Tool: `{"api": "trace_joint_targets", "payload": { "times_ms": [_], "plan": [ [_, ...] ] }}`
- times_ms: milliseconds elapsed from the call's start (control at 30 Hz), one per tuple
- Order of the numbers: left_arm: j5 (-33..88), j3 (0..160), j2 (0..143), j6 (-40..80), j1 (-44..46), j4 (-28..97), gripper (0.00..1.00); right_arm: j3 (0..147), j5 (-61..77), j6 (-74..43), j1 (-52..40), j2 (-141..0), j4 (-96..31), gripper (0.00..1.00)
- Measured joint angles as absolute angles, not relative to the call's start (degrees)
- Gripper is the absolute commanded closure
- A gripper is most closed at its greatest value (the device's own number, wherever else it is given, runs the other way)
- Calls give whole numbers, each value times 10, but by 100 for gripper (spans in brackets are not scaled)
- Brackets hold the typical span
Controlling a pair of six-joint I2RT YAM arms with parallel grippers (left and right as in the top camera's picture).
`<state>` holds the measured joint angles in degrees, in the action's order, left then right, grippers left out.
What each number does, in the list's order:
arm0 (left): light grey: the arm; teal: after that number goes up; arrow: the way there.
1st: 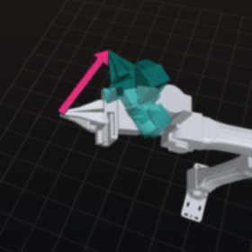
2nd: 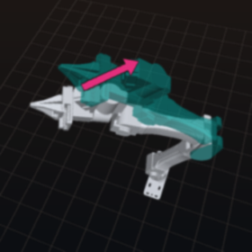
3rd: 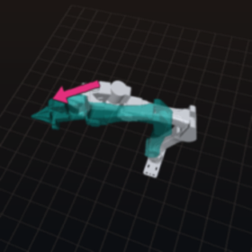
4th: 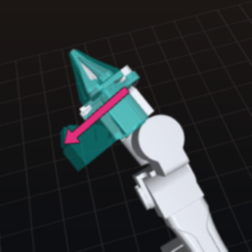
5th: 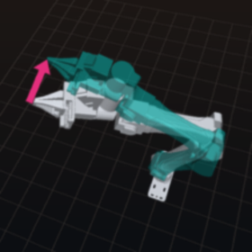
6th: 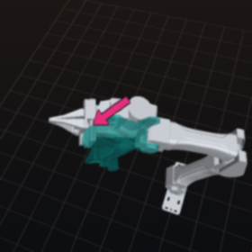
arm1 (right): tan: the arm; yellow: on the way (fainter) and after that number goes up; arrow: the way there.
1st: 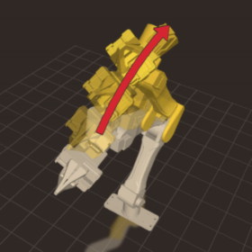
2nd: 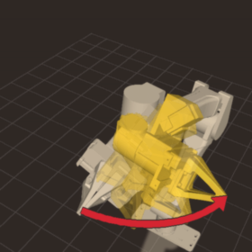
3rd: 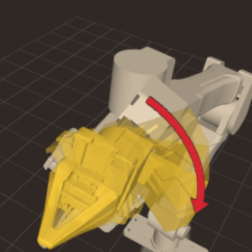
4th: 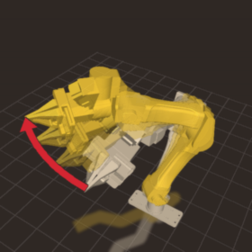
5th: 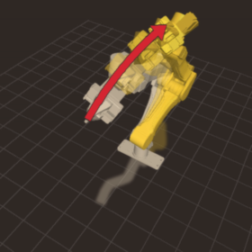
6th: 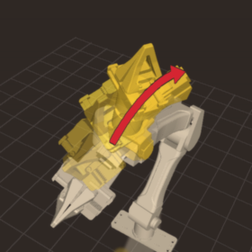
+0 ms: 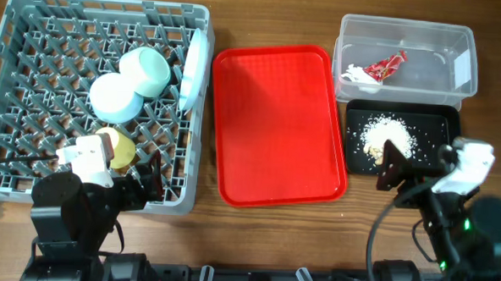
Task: Sort waste into correct bins and load items into the dishwasher rack
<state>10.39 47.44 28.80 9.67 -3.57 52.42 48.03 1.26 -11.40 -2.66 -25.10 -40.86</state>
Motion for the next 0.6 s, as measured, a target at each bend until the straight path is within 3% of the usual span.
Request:
{"api": "trace_joint_targets", "payload": {
  "times_ms": [133,233,533,600],
  "plan": [
    [104,474,288,97,-36,524,0,339,13,-117,-2,-91,-298,0],
    [104,472,288,97,-36,523,0,210,12,-117,-2,-14,-122,0],
    [104,472,288,97,-36,523,0,16,12,-81,-16,-9,130,0],
    [104,472,288,97,-36,523,0,3,13,-52,-16,-9,114,0]
  ]
}}
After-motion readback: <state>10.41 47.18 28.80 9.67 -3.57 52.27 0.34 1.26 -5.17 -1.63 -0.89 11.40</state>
